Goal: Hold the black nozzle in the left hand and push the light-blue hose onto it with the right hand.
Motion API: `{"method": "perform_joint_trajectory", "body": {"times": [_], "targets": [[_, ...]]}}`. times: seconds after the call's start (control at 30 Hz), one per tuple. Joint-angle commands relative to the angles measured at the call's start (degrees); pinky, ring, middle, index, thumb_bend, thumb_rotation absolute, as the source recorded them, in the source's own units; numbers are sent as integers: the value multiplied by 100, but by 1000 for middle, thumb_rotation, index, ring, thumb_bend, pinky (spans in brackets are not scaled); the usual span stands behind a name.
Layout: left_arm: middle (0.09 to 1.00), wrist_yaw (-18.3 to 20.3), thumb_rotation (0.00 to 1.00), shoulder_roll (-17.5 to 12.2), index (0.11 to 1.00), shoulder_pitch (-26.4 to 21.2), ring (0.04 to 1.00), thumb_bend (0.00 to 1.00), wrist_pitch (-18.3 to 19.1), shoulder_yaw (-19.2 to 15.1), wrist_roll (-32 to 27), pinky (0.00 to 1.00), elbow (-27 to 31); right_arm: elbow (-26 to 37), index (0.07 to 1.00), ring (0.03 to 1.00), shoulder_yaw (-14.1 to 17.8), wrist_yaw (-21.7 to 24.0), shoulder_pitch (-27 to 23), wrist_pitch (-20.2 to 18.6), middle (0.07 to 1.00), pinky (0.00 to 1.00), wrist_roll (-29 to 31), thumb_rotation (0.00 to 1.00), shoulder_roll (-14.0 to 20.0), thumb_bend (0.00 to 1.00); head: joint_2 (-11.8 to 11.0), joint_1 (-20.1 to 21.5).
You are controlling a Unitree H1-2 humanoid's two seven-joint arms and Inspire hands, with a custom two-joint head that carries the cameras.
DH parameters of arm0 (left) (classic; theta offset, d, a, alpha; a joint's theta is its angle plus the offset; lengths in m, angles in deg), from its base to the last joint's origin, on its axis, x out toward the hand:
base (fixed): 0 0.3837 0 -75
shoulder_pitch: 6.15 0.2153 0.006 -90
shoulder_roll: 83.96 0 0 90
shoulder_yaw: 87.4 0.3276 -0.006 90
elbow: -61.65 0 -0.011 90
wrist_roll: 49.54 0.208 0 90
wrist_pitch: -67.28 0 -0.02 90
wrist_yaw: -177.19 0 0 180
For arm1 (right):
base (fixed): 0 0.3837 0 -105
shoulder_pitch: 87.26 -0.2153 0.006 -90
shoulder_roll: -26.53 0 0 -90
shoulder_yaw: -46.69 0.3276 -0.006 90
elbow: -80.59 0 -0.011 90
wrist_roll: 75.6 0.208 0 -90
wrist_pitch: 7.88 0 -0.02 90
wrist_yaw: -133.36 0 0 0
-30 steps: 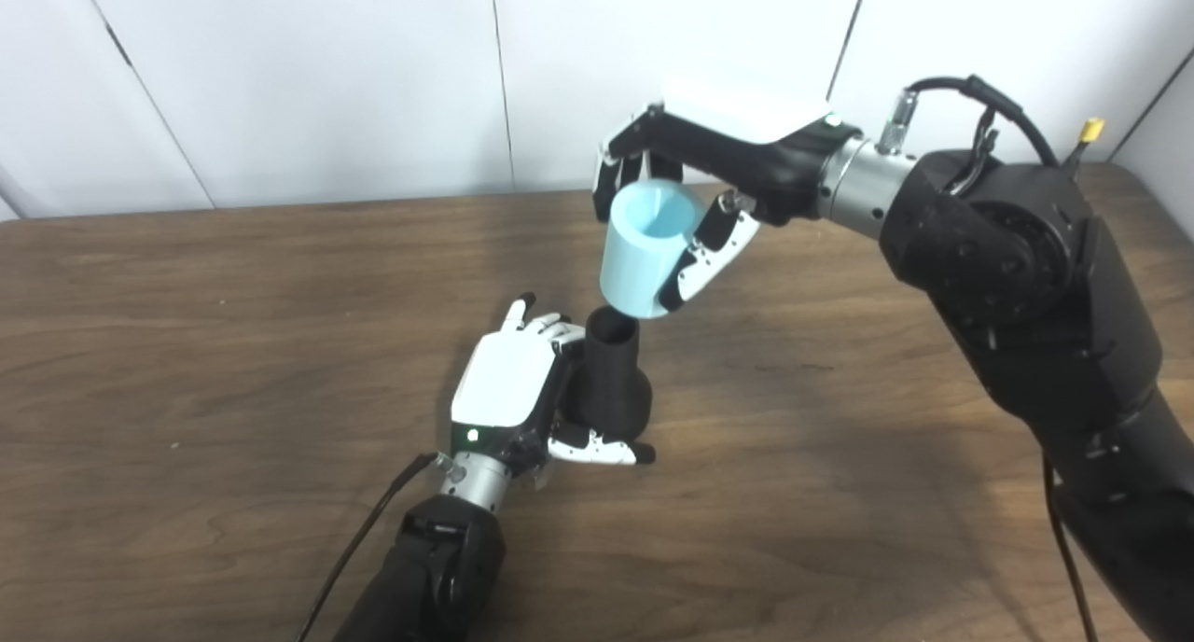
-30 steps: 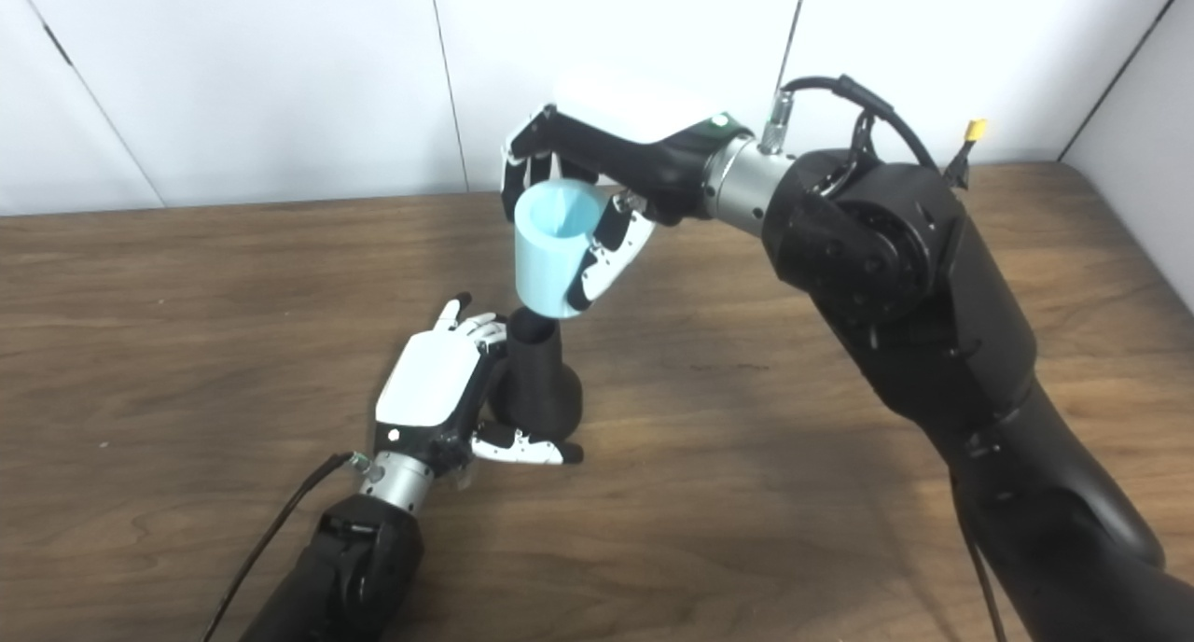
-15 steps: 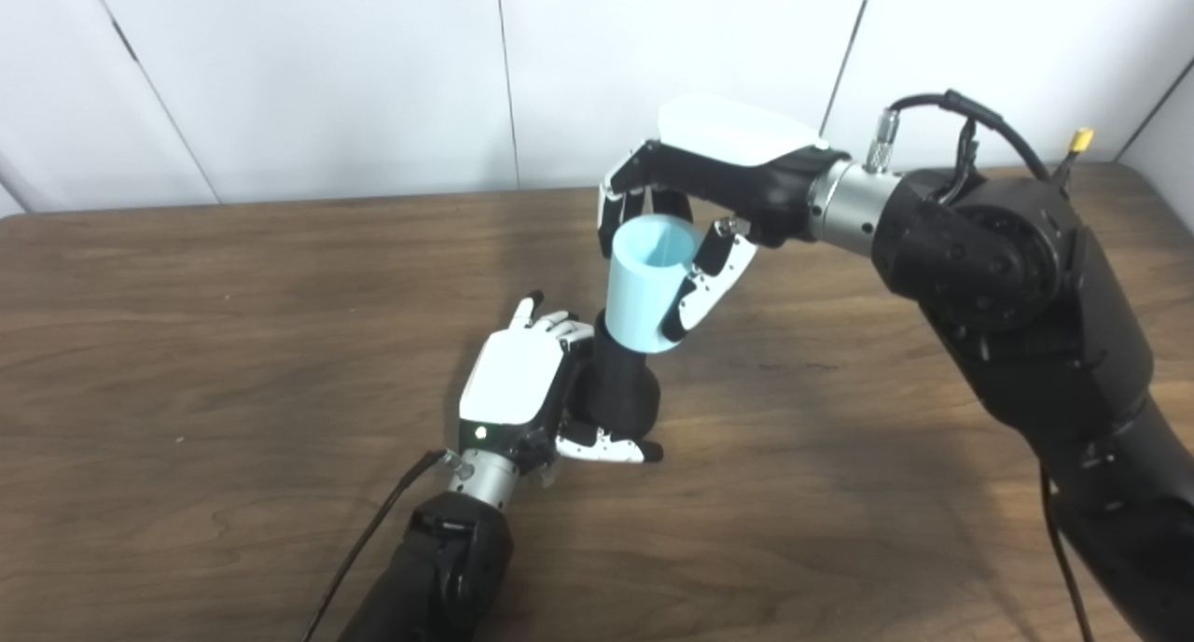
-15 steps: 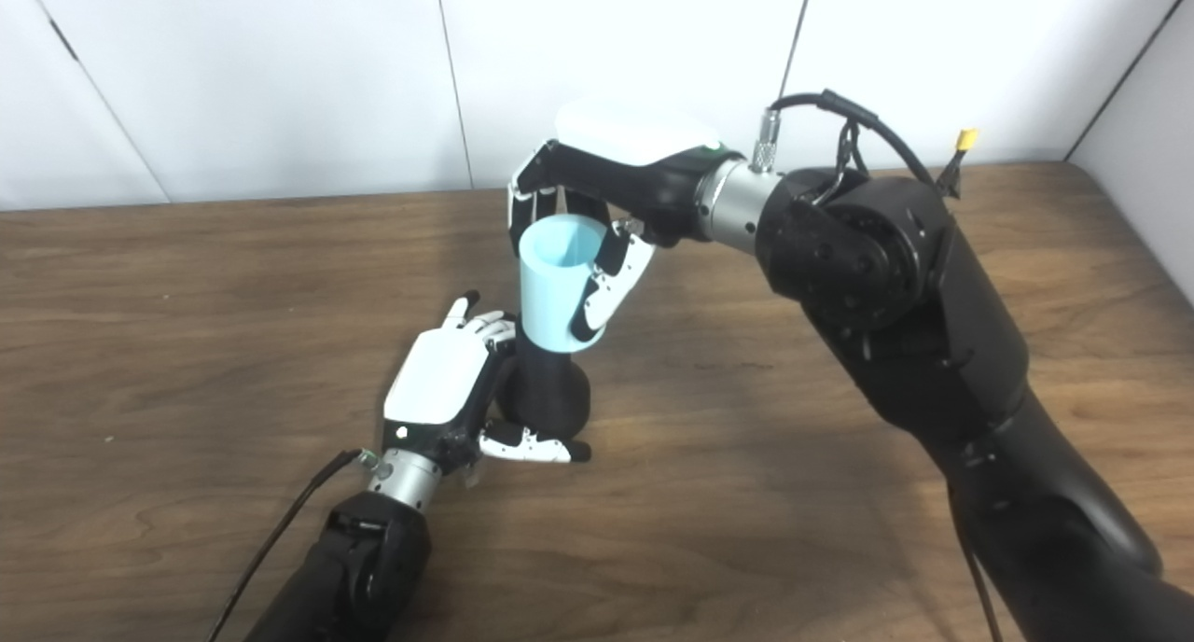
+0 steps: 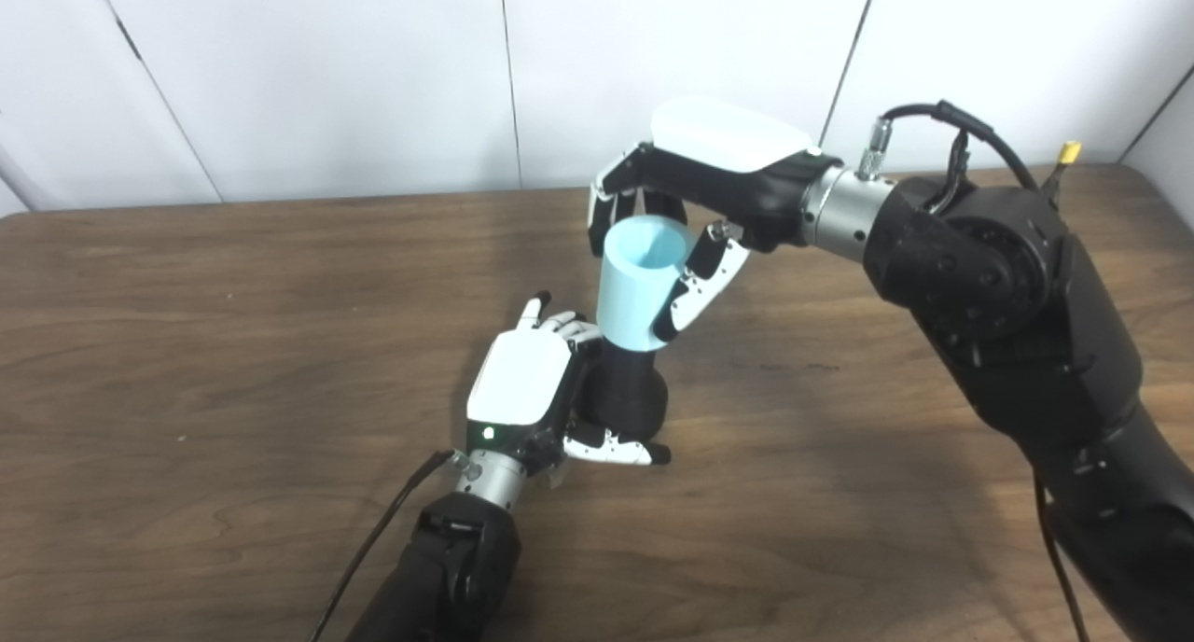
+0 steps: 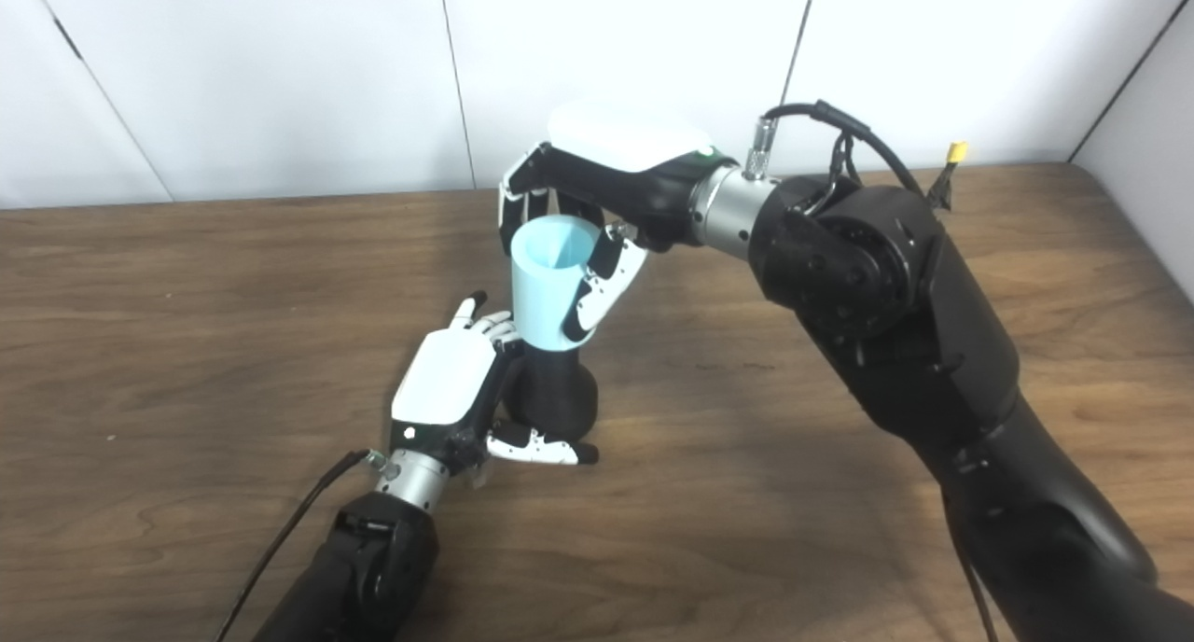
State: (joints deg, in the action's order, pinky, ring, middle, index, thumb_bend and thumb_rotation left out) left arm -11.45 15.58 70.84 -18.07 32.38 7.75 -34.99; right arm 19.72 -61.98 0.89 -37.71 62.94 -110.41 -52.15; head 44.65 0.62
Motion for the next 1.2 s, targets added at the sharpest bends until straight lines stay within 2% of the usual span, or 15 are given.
{"method": "perform_joint_trajectory", "body": {"times": [0.0,0.13,0.37,0.77,1.17], "targets": [[734,-166,50,46,484,232,840,522,-10,88,39,1000,-232,6,538,390,73,-193,-235,150,497,379,-43,0,1,513,9,6],[734,-159,50,46,484,233,839,522,-5,90,41,1000,-218,1,538,389,62,-183,-231,175,498,381,-80,0,-9,513,9,6],[734,-120,49,56,484,241,839,522,29,99,55,1000,-164,88,538,392,29,-3,-204,-32,495,379,-81,0,-25,514,61,-12],[733,-142,49,67,484,248,836,522,51,107,56,1000,-149,-72,514,389,-41,-136,44,323,500,364,79,0,-27,516,72,-39],[731,-159,49,61,483,245,838,522,72,150,54,1000,-138,-126,521,385,-71,-185,105,341,499,352,118,0,-82,515,107,-103]]}}
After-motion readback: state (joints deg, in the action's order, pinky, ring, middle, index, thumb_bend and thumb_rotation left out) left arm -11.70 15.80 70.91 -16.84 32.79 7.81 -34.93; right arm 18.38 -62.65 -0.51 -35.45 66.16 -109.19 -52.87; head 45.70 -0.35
